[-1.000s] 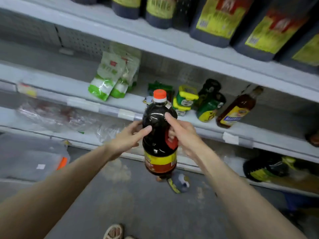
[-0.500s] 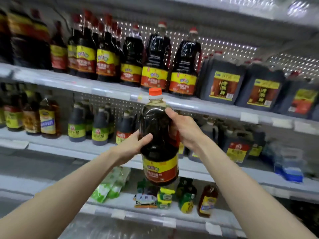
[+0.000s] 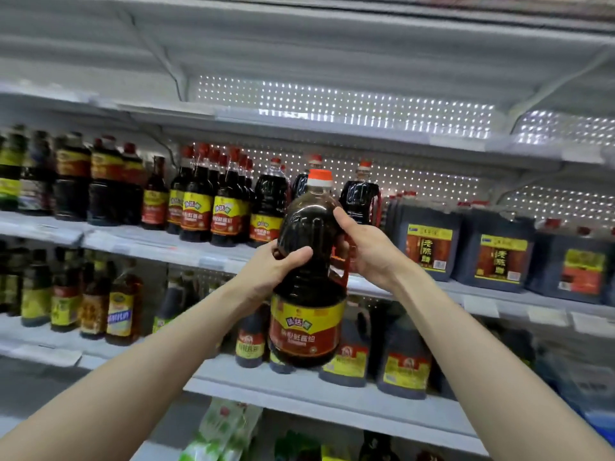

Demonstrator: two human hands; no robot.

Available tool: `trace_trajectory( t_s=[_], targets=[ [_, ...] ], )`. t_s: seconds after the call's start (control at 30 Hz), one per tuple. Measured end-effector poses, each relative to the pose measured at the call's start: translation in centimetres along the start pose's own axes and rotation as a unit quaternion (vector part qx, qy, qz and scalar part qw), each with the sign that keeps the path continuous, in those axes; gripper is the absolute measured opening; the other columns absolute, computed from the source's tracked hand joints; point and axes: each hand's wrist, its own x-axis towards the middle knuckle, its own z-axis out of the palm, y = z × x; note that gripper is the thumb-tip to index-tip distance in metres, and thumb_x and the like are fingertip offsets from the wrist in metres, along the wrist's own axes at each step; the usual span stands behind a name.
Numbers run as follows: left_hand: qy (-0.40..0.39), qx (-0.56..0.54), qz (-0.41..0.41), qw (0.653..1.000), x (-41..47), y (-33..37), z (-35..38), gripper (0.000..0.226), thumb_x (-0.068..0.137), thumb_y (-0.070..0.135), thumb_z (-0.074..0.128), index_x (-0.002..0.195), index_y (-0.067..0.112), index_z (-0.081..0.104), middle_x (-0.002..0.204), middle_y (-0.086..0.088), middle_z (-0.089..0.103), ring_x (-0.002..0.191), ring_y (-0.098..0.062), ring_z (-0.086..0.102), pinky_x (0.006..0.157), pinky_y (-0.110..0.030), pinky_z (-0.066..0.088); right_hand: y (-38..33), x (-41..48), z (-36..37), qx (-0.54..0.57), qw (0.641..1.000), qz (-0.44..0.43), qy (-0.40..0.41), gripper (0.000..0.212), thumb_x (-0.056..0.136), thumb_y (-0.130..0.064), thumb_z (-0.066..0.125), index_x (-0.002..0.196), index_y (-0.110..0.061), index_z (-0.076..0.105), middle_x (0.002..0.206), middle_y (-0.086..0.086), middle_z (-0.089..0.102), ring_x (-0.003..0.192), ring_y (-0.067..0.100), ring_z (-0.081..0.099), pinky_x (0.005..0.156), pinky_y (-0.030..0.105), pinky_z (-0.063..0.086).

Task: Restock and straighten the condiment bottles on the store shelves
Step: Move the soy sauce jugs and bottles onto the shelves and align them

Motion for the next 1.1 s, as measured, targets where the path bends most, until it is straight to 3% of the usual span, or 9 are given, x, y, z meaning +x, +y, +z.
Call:
trace_trajectory(
  t_s=[0.07, 0.2, 0.33, 0.53, 0.63, 0.83, 0.97, 1.1],
  targets=[
    [0.022, 0.010, 0.018, 1.000, 0.8, 1.4, -0.8, 0.030, 0.074, 0.035, 0.078, 0.096, 0.019, 0.066, 0.091, 0.000, 0.075, 0.092, -0.018, 0.070, 0.079, -0.027, 0.054, -1.3, 0.9, 0.2, 0.000, 1.000, -0.008, -0.018, 0.049, 0.081, -0.049, 0.061, 0.102, -0.005, 0.063, 0.080, 0.008, 0.065, 0.075, 0.020, 0.063, 0.069, 0.026, 0.054],
    [0.037, 0.007, 0.044, 0.998, 2.1, 4.1, -2.6, 0.043, 0.066, 0.040, 0.073, 0.101, 0.017, 0.065, 0.100, -0.004, 0.073, 0.097, -0.018, 0.069, 0.081, -0.027, 0.053, -3.7, 3.0, 1.0, -0.032, 0.998, -0.029, -0.043, 0.035, 0.093, -0.043, 0.053, 0.100, -0.011, 0.064, 0.068, -0.010, 0.069, 0.064, 0.004, 0.065, 0.068, 0.023, 0.049],
    [0.046, 0.013, 0.075, 0.996, 3.9, 6.2, -4.8, 0.047, 0.062, 0.042, 0.073, 0.100, 0.015, 0.066, 0.094, -0.002, 0.075, 0.091, -0.018, 0.072, 0.076, -0.028, 0.056, -5.8, 5.6, 2.7, -0.062, 0.996, -0.050, -0.028, 0.060, 0.083, -0.054, 0.060, 0.120, -0.007, 0.064, 0.105, 0.003, 0.073, 0.100, 0.018, 0.069, 0.093, 0.039, 0.051],
    [0.054, 0.028, 0.120, 0.991, 7.5, 6.8, -9.6, 0.036, 0.065, 0.037, 0.074, 0.092, 0.015, 0.067, 0.087, 0.001, 0.074, 0.082, -0.012, 0.072, 0.067, -0.019, 0.054, -6.7, 10.8, 5.5, -0.092, 0.992, -0.088, -0.003, 0.052, 0.091, -0.052, 0.054, 0.120, -0.009, 0.062, 0.109, 0.004, 0.072, 0.100, 0.018, 0.067, 0.077, 0.039, 0.054],
    [0.049, 0.040, 0.126, 0.990, 10.2, 6.3, -12.2, 0.026, 0.076, 0.027, 0.075, 0.097, 0.013, 0.066, 0.092, -0.002, 0.073, 0.086, -0.013, 0.071, 0.070, -0.019, 0.055, -6.3, 13.5, 6.4, -0.083, 0.993, -0.087, 0.003, 0.058, 0.084, -0.055, 0.059, 0.122, -0.010, 0.057, 0.112, 0.006, 0.069, 0.103, 0.023, 0.067, 0.081, 0.047, 0.056],
    [0.025, 0.037, 0.135, 0.990, 16.4, 4.5, -16.5, 0.045, 0.071, 0.029, 0.082, 0.108, 0.011, 0.063, 0.105, -0.008, 0.071, 0.099, -0.020, 0.068, 0.088, -0.033, 0.054, -5.3, 19.1, 7.7, -0.081, 0.992, -0.091, 0.041, 0.065, 0.072, -0.055, 0.066, 0.121, -0.014, 0.055, 0.115, 0.005, 0.067, 0.105, 0.024, 0.066, 0.087, 0.054, 0.054],
    [0.007, 0.027, 0.131, 0.991, 19.4, 2.5, -18.0, 0.023, 0.078, 0.020, 0.076, 0.098, 0.018, 0.064, 0.097, -0.002, 0.071, 0.092, -0.014, 0.069, 0.084, -0.030, 0.054, -3.5, 22.3, 7.7, -0.076, 0.991, -0.088, 0.069, 0.067, 0.072, -0.055, 0.068, 0.123, -0.013, 0.056, 0.118, 0.006, 0.067, 0.106, 0.024, 0.066, 0.083, 0.052, 0.056],
    [-0.003, 0.018, 0.121, 0.992, 22.0, 0.3, -18.7, 0.029, 0.075, 0.022, 0.079, 0.101, 0.018, 0.064, 0.098, -0.002, 0.072, 0.093, -0.015, 0.069, 0.083, -0.030, 0.055, -2.0, 24.5, 7.3, -0.074, 0.989, -0.082, 0.096, 0.068, 0.070, -0.054, 0.070, 0.122, -0.012, 0.060, 0.114, 0.005, 0.070, 0.102, 0.022, 0.068, 0.079, 0.049, 0.057]
  ],
)
